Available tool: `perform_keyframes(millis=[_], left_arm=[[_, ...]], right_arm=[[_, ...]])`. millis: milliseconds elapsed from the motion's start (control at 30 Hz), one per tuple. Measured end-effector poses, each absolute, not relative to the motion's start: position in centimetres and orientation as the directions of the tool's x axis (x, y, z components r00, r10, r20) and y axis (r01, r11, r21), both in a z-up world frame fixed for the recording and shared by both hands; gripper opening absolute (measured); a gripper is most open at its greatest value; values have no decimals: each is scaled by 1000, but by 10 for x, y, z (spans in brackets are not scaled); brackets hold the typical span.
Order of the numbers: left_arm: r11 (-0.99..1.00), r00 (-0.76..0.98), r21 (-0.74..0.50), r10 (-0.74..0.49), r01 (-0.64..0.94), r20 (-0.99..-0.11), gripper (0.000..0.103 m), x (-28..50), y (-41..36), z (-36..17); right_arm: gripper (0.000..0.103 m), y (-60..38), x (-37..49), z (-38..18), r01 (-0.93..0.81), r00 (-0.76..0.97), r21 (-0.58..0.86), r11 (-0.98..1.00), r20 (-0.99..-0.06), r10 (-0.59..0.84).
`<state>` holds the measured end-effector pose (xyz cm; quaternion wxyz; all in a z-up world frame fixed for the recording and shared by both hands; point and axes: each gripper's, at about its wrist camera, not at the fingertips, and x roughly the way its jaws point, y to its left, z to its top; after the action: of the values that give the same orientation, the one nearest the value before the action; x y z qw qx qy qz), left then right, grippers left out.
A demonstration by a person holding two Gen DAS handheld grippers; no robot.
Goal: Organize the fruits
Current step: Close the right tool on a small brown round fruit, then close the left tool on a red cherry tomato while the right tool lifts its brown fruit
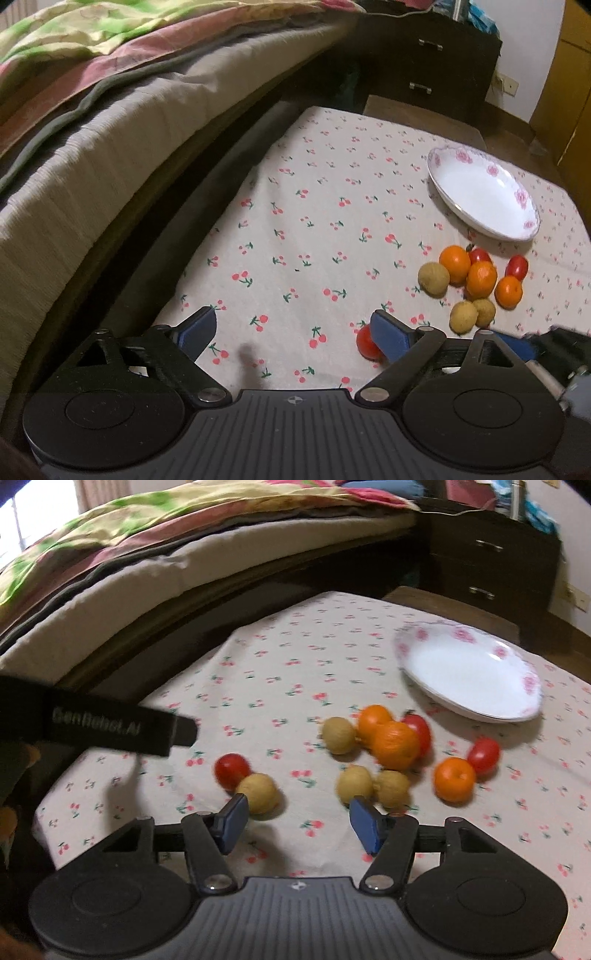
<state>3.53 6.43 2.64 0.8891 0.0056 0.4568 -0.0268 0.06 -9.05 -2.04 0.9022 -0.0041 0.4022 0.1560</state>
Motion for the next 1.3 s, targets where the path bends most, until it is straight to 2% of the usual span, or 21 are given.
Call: perform_keyframes(millis=[167, 367, 467, 800, 900, 1000, 1100, 1300], left_arm=[[997, 580, -46, -69, 54, -812, 96, 36, 66, 28], [997, 573, -53, -71, 49, -816, 96, 38, 68, 26], [997, 571, -60, -73, 42, -818, 96, 39, 69, 25], [997, 555, -57, -74, 48, -828, 96, 40, 67, 16], [995, 545, -34, -78, 90, -835, 92, 40, 57, 8], [989, 554, 39, -48, 145, -831, 87, 37, 42, 2], [979, 576, 76, -48, 190, -816, 88, 32, 30, 0], [976, 575, 67, -66, 207, -815, 89, 33, 21, -4]], right_arm=[[54, -74, 8, -25, -343, 605, 106, 933, -735, 306], [40, -63, 22, -33, -379, 568, 107, 919, -757, 323], [30, -60, 23, -33, -385, 579, 88, 919, -752, 315], [30, -81, 15, -24, -379, 568, 111, 919, -756, 325], [30, -101, 2, -17, -367, 563, 112, 924, -764, 316], [30, -119, -8, -13, -339, 566, 108, 935, -770, 294], [30, -133, -16, -11, -310, 572, 116, 944, -770, 283], [30, -147, -25, -12, -283, 574, 136, 949, -769, 281]])
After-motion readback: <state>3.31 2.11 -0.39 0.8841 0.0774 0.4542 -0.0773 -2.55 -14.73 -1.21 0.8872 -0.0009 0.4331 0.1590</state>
